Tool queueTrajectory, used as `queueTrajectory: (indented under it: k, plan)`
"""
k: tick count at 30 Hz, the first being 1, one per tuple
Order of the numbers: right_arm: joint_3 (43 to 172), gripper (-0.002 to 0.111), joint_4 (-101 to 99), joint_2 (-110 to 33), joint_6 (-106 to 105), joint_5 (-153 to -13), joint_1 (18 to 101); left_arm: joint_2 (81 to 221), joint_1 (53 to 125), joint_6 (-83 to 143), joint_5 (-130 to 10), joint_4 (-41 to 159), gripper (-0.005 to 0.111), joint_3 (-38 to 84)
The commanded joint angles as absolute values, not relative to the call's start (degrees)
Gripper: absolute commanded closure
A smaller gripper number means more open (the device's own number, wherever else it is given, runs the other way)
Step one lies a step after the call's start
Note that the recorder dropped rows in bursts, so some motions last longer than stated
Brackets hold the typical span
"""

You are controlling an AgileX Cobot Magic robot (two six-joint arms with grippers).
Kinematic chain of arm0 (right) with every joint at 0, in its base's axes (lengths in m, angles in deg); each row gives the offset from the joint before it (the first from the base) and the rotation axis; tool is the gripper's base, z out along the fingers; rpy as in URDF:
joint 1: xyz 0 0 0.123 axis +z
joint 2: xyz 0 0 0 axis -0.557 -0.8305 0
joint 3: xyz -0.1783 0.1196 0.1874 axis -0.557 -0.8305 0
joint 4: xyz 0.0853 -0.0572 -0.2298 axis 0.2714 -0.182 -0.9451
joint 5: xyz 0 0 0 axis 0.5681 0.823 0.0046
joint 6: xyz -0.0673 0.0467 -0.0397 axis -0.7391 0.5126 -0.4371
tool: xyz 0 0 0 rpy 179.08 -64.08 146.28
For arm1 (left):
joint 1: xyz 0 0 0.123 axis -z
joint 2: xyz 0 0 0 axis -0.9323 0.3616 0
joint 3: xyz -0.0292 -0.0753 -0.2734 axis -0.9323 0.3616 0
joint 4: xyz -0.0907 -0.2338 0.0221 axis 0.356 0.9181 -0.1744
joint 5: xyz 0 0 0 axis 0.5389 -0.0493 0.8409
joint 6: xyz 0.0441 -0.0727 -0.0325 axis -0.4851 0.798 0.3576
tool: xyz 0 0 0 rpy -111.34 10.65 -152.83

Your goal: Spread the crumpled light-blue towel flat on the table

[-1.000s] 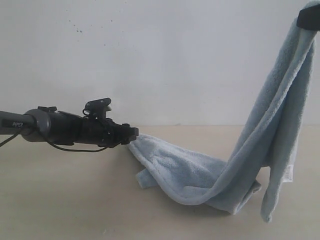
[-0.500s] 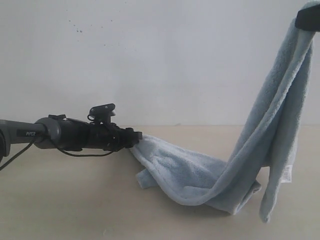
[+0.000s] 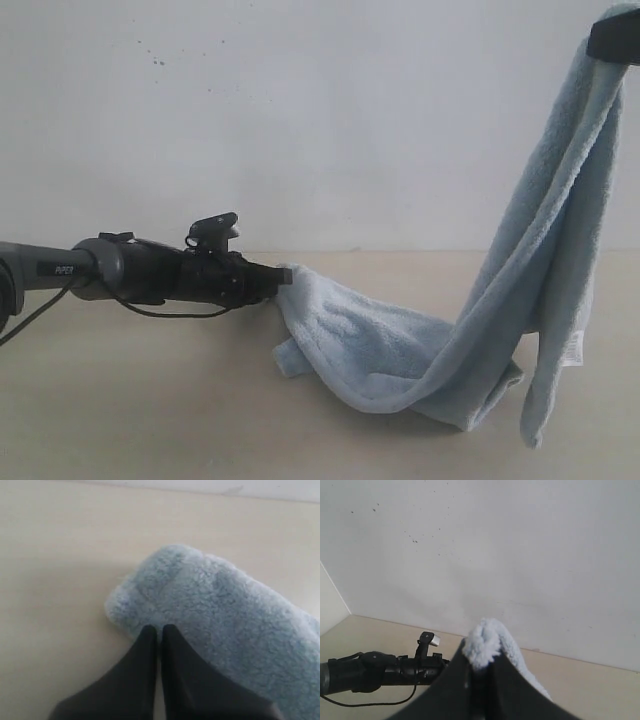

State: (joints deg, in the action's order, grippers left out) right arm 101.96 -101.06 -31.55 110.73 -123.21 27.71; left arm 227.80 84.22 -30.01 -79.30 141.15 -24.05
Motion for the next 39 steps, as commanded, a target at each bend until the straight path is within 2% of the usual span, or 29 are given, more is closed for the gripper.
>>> queueTrajectory:
  k: [1, 4, 6, 9, 10, 12, 39]
  plan:
    - [101.99, 0.105, -100.76, -31.39, 110.38, -123.05, 29.23, 223.34, 84.52, -26.57, -80.51, 135.26, 0.103, -23.94]
    - [101.99, 0.105, -100.76, -31.39, 109.46, -122.34, 31.13, 221.33, 84.35, -22.46, -80.54, 128.21, 0.102, -23.74]
    - [101.99, 0.105, -100.76, -31.39, 108.92, -122.34, 31.8, 220.75, 84.07, -20.54, -80.66, 124.05, 0.095, -23.74]
    - [101.99, 0.105, -100.76, -31.39, 108.92, -122.45, 31.82, 220.65, 83.04, -14.61, -80.16, 120.03, 0.07, -23.74]
    - [101.99, 0.105, -100.76, -31.39, 108.92, -122.45, 31.82, 220.91, 82.56, -12.26, -79.37, 119.41, 0.055, -23.74]
    - [101.99, 0.105, -100.76, -31.39, 108.92, -122.45, 31.82, 221.47, 82.3, -10.07, -77.48, 119.26, 0.041, -23.74]
    - [101.99, 0.105, -100.76, -31.39, 108.6, -123.53, 31.82, 229.6, 87.11, -11.29, -72.79, 118.05, 0.044, -30.87]
